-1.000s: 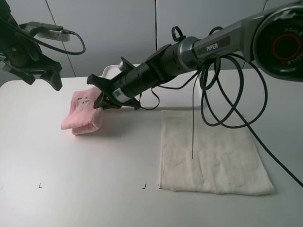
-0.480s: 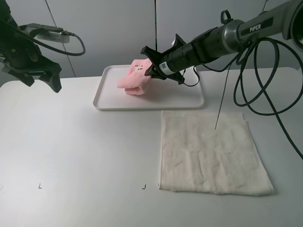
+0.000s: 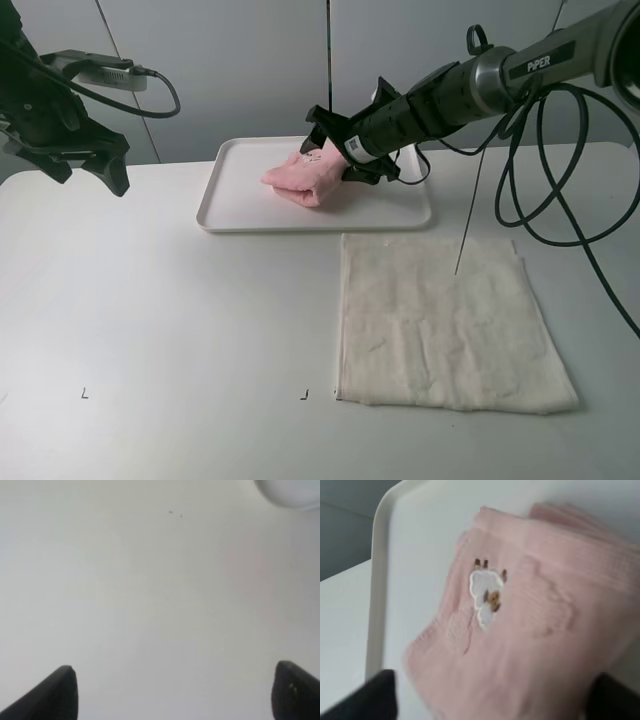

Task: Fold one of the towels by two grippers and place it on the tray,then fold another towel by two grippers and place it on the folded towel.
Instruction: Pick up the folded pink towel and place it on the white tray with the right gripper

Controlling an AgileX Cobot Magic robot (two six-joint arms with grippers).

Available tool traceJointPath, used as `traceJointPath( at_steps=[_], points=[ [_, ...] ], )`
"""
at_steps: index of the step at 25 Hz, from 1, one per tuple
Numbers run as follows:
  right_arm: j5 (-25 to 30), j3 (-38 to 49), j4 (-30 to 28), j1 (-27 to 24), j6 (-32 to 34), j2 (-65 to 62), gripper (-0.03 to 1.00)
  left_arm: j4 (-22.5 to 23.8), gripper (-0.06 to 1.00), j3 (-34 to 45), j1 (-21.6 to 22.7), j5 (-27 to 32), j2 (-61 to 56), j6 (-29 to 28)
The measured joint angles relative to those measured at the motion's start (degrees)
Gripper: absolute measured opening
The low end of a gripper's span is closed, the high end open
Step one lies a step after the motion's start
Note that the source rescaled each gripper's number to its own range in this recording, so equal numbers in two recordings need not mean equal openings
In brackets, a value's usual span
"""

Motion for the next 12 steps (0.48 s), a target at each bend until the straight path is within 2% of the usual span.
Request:
traceJointPath(
  at_steps=[2, 7, 12],
  points=[
    [-0.11, 0.00, -2.67, -0.09, -0.10, -0.54, 0.98, 0.00, 0.99, 0.00, 0.00, 0.10, 0.00, 0.00],
    [1.09, 0.00, -9.75, -2.14, 1.32, -4.40, 1.00, 0.00, 0.99, 0.00, 0.00, 0.21, 0.00, 0.00],
    [5.70, 0.00, -18.80, -7.26, 6.15, -10.02, 1.00, -0.65, 0.99, 0.00, 0.00, 0.21, 0.62, 0.00]
  ],
)
